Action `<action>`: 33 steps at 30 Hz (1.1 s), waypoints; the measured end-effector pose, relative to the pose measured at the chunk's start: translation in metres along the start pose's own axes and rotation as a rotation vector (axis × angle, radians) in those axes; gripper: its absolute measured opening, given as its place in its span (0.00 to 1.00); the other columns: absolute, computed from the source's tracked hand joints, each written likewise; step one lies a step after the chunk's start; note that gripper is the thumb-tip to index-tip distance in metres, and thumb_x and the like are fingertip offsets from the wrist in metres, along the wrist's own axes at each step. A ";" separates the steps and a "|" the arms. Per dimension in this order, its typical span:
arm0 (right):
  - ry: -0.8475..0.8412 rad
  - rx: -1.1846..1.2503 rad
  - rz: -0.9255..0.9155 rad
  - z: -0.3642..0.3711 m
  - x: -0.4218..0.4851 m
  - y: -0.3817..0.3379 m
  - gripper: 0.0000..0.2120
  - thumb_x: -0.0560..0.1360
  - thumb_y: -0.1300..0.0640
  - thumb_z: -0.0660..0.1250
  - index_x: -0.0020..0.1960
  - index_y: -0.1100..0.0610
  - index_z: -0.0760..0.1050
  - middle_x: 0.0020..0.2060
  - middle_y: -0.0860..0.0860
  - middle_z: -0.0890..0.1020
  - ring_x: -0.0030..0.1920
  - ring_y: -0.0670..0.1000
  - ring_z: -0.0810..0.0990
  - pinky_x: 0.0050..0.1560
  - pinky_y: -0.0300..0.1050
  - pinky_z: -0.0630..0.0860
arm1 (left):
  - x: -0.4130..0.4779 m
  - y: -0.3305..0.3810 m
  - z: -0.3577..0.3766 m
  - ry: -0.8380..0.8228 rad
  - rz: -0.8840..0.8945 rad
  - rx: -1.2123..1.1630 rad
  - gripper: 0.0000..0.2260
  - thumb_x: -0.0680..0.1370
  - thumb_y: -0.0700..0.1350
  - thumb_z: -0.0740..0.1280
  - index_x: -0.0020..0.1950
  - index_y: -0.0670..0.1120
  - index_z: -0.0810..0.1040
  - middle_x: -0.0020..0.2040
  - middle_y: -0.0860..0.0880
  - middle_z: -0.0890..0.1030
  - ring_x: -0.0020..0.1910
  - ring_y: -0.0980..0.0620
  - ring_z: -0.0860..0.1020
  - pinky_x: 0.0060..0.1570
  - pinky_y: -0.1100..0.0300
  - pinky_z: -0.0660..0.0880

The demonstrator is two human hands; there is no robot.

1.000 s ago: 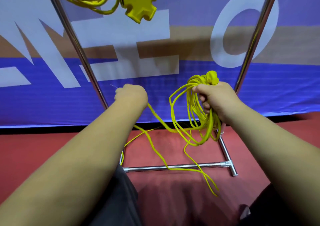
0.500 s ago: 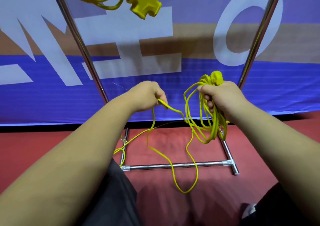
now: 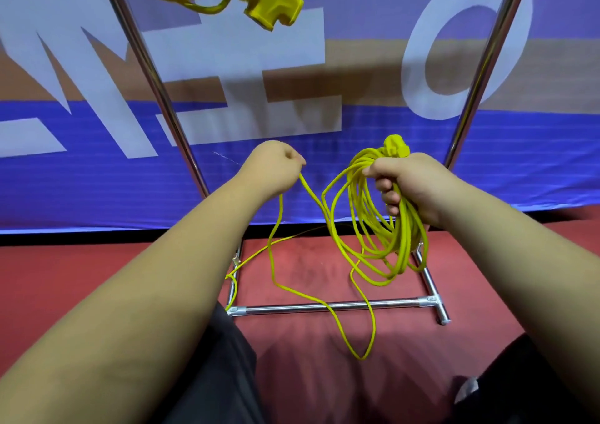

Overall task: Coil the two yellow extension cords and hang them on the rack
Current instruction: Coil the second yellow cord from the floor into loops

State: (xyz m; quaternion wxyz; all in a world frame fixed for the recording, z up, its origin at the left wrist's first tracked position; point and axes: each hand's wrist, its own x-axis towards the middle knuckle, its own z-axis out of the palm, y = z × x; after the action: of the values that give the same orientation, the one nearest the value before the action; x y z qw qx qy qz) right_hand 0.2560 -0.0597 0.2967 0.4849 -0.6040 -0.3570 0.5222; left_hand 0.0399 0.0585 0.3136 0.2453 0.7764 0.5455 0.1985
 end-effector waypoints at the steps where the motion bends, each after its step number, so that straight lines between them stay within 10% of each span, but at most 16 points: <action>1: -0.020 -0.024 0.004 0.000 -0.001 0.000 0.11 0.75 0.57 0.73 0.39 0.56 0.72 0.30 0.52 0.67 0.25 0.50 0.64 0.27 0.44 0.67 | 0.001 0.000 -0.001 0.004 -0.081 -0.143 0.10 0.76 0.45 0.66 0.45 0.47 0.87 0.44 0.46 0.87 0.41 0.47 0.85 0.46 0.53 0.83; 6: -0.098 -0.054 0.017 0.004 -0.004 0.000 0.18 0.77 0.61 0.71 0.30 0.53 0.72 0.28 0.51 0.66 0.24 0.50 0.62 0.27 0.43 0.65 | 0.016 -0.020 0.004 0.018 -0.337 -0.451 0.14 0.76 0.33 0.69 0.61 0.39 0.81 0.45 0.43 0.87 0.42 0.46 0.88 0.58 0.45 0.82; 9: -0.137 -0.128 0.001 0.004 -0.005 0.002 0.17 0.77 0.62 0.70 0.32 0.57 0.70 0.27 0.54 0.65 0.24 0.52 0.63 0.27 0.44 0.65 | 0.011 -0.021 0.005 -0.122 -0.533 -0.567 0.20 0.80 0.27 0.56 0.73 0.33 0.65 0.66 0.39 0.77 0.41 0.52 0.87 0.45 0.55 0.85; 11: -0.169 -0.208 -0.001 0.003 -0.006 0.003 0.13 0.77 0.63 0.71 0.36 0.60 0.71 0.27 0.56 0.66 0.25 0.54 0.64 0.28 0.44 0.67 | 0.007 -0.021 0.004 -0.193 -0.594 -0.602 0.21 0.82 0.27 0.52 0.75 0.33 0.63 0.60 0.39 0.78 0.42 0.53 0.85 0.35 0.59 0.84; 20: 0.030 -0.193 0.032 0.001 0.005 0.009 0.15 0.74 0.60 0.73 0.31 0.58 0.71 0.25 0.57 0.69 0.25 0.55 0.68 0.29 0.46 0.73 | 0.006 -0.020 0.006 -0.332 -0.655 -0.400 0.02 0.78 0.40 0.60 0.46 0.43 0.71 0.34 0.48 0.73 0.29 0.52 0.66 0.33 0.60 0.64; 26: 0.292 -0.054 0.070 -0.003 0.019 0.015 0.08 0.75 0.59 0.73 0.39 0.57 0.76 0.27 0.51 0.74 0.24 0.50 0.73 0.29 0.45 0.78 | 0.010 -0.029 0.010 -0.426 -0.326 -0.032 0.17 0.72 0.53 0.73 0.50 0.40 0.82 0.38 0.43 0.70 0.34 0.45 0.66 0.39 0.51 0.67; 33: 0.207 -0.054 0.106 -0.008 0.017 0.016 0.10 0.77 0.56 0.73 0.39 0.57 0.77 0.27 0.50 0.76 0.24 0.48 0.75 0.29 0.42 0.77 | -0.021 -0.003 -0.015 -0.735 0.259 -0.434 0.09 0.85 0.44 0.65 0.55 0.49 0.86 0.37 0.49 0.71 0.37 0.52 0.64 0.39 0.57 0.62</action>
State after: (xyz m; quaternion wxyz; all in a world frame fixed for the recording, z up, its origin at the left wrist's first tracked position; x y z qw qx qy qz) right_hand 0.2663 -0.0494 0.2766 0.4744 -0.6854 -0.2864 0.4724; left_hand 0.0219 0.0423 0.3233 0.5532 0.7880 0.2660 0.0480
